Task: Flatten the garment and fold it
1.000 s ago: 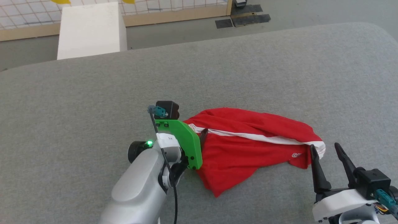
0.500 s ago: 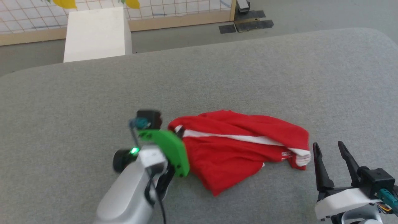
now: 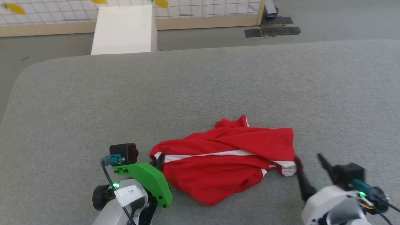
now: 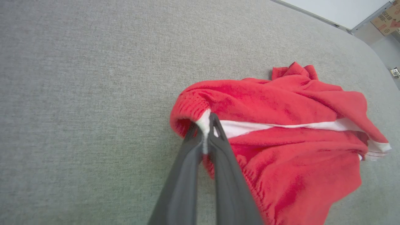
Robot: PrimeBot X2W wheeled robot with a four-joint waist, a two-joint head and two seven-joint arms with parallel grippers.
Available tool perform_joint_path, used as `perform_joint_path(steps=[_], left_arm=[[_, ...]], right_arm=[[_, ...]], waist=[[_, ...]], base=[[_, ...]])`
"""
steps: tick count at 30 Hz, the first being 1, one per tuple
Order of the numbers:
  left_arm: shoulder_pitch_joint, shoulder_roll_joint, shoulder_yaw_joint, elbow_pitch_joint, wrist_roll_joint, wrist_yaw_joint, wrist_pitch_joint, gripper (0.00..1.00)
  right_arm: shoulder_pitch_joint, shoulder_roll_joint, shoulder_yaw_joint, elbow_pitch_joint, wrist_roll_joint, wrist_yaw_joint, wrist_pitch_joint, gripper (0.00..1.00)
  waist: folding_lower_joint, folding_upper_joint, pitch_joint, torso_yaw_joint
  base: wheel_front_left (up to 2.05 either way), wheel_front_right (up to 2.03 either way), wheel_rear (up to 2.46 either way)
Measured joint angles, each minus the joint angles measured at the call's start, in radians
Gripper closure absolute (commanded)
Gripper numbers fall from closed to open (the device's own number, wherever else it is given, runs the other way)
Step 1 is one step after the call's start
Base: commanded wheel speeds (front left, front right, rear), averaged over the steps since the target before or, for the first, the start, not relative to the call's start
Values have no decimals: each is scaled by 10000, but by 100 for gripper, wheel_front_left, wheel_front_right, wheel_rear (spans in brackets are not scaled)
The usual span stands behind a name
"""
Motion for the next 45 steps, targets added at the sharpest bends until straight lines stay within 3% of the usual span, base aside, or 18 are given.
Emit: perform_joint_path(steps=[8,11,12,13,14,15,26,33,38,45], left_arm=[[-17,-42,-128,-165,0,8,59,100],[-40,-77,-178,-165,0,6,59,100],[-55,-81,-190,-165,0,4,59,100],[-63,-84,-194,-161,-2,-4,56,100],[-63,-90,-203,-153,-2,-4,54,100],[-63,-94,-209,-144,-17,-23,54,100],[-40,-86,-188,-134,-88,-230,-362,100],[-364,92,21,-828,-650,-1143,-481,100],[-1968,104,412,-1101,-1616,-1925,203,100],[-5046,-238,1143,-113,-2479,-2092,788,100]], right_arm=[[-712,6,502,648,376,0,3007,0],[-735,0,642,575,437,0,3522,0],[-736,0,671,525,462,0,3601,14],[-736,8,690,472,468,0,3639,61],[-736,6,688,412,474,0,3695,86],[-735,4,698,364,472,0,3722,100],[-298,2,316,-391,372,0,3350,100],[-330,0,211,-1590,238,0,3651,100],[-1881,-405,364,-1958,238,0,4443,100],[-5357,-1034,537,-1507,807,0,4686,100]], waist=[[0,0,229,369],[0,0,296,476],[0,0,312,502],[0,0,327,529],[0,0,334,551],[0,0,335,564],[0,0,-101,457],[0,0,-474,174],[0,0,-404,-70],[0,0,385,-214]], base=[[0,0,0],[0,0,0],[0,0,0],[0,0,0],[0,0,0],[0,0,0],[0,0,0],[0,0,0],[0,0,0],[0,0,0]])
